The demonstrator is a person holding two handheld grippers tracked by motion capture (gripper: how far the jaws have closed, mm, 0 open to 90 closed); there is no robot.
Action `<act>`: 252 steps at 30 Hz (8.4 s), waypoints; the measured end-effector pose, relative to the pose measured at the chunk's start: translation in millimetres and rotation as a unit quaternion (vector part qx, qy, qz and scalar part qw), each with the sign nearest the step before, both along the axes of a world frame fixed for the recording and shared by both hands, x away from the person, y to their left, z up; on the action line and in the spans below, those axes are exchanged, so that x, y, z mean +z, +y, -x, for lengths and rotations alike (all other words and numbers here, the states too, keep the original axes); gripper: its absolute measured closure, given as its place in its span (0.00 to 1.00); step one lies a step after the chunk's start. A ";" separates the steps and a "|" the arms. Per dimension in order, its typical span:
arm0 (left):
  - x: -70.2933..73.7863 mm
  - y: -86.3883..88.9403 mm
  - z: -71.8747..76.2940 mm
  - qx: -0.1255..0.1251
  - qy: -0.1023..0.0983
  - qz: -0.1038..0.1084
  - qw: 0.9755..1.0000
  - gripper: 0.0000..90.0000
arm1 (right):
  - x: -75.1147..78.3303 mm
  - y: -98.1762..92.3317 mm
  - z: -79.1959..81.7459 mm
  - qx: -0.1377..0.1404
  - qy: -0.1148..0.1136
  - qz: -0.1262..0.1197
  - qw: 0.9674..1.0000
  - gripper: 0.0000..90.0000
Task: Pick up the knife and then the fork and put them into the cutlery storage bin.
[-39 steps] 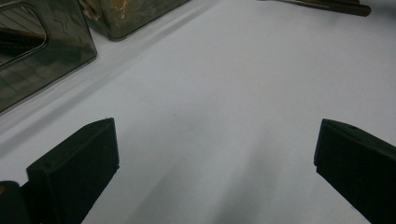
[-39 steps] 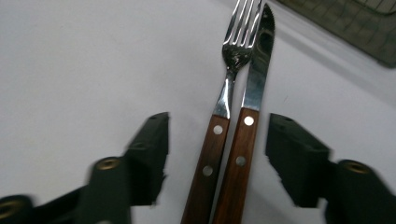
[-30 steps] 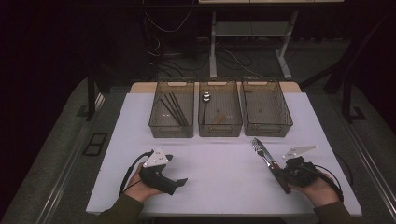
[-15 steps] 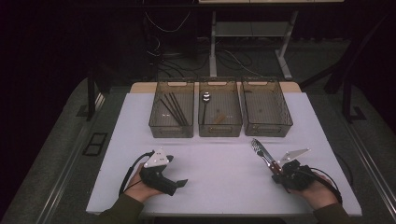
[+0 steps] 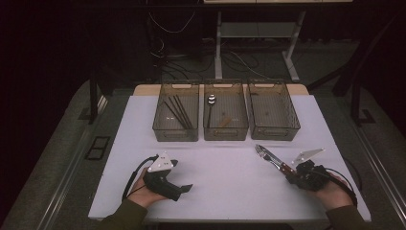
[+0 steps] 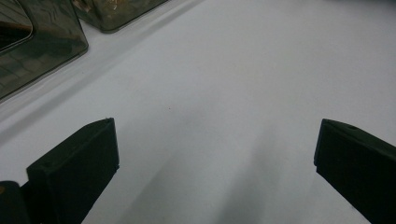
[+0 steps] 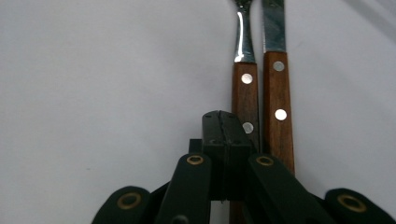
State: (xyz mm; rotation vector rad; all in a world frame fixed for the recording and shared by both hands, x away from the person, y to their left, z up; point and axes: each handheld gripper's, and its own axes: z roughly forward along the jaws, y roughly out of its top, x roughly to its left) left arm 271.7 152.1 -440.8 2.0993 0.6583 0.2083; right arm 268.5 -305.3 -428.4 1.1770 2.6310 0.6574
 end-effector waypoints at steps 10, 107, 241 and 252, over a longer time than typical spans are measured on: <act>0.0 -0.4 0.2 0.000 0.001 0.000 1.000 0.00 | 2.2 -6.1 -6.3 0.015 0.000 -0.009 1.000 0.97; -0.1 1.0 0.1 -0.009 0.000 0.015 1.000 0.00 | 27.2 -0.6 -62.3 -0.006 -0.065 -0.143 0.988 0.86; -0.4 3.7 -1.4 -0.022 0.006 0.025 0.999 0.00 | 70.8 -16.2 -83.5 -0.062 -0.140 -0.166 0.974 0.37; -0.2 3.7 -1.2 -0.021 0.006 0.024 0.999 0.00 | 55.8 -13.5 -58.3 -0.026 -0.114 -0.132 0.984 0.36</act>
